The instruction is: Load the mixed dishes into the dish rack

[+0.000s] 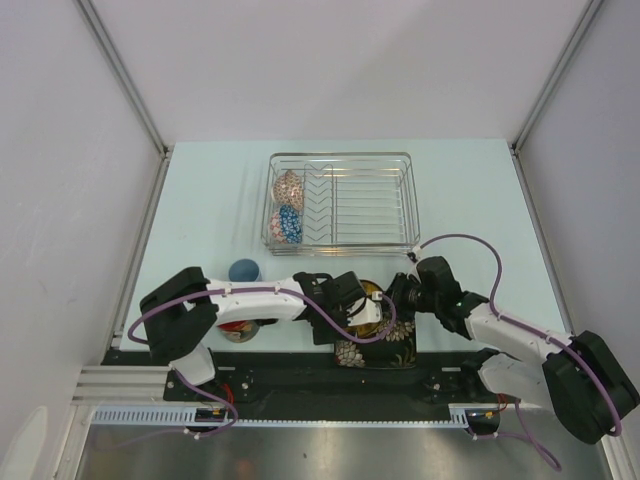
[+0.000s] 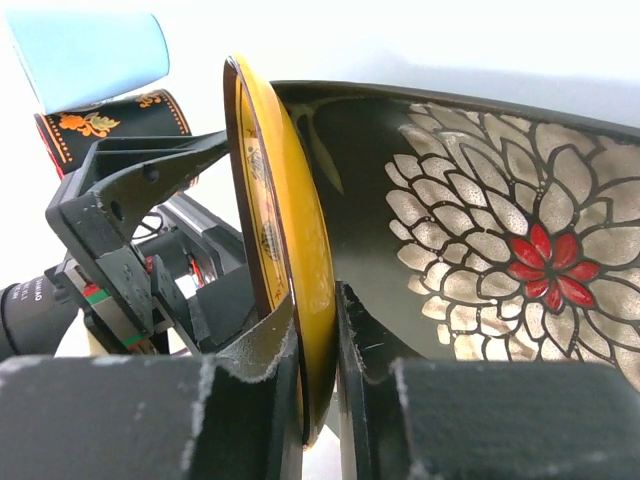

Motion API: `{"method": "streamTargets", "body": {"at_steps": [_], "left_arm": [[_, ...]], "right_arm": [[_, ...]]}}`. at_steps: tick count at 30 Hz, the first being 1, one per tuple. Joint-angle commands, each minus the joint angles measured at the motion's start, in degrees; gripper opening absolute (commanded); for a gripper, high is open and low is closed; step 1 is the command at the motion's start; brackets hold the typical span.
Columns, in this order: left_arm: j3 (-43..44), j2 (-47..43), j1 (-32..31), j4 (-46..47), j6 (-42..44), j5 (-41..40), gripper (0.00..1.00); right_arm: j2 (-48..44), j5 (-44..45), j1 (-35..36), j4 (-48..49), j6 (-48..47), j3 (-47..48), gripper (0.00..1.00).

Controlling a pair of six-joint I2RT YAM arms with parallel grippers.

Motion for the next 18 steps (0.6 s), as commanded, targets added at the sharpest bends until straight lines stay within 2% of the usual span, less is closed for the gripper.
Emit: {"method": "streamTargets", "body": {"at_steps": [1,7,12,17,18], "left_arm": [[3.0,-2.1,-0.7,5.6,0.3,0.3,0.89],[4.8,-8.7,1.5,0.6,-0.7,-2.2,0.91],[8.3,-18.0,5.7,-6.7,-1.2,-3.6,0.99],[7.2,-25.1,8.9,-11.2,-1.2,-5.1,1.00],[6.8,-25.9,9.5,-11.8,-1.2,-5.1,1.00]], "right_arm": [[-2.1,-4.1,0.7,7.6,2.4,1.8,0.00],[-6.0,-2.7,0.5,1.3,-0.3,3.1,0.00],[-7.6,-1.2,0.6,-10.8,-8.8,8.9,0.00],[-9.7,-0.5,-0.2,-19.0,-13.4,14.3,0.00],[-9.7,-0.1,-0.4,-20.3,-14.4,18.1,0.00]]}}
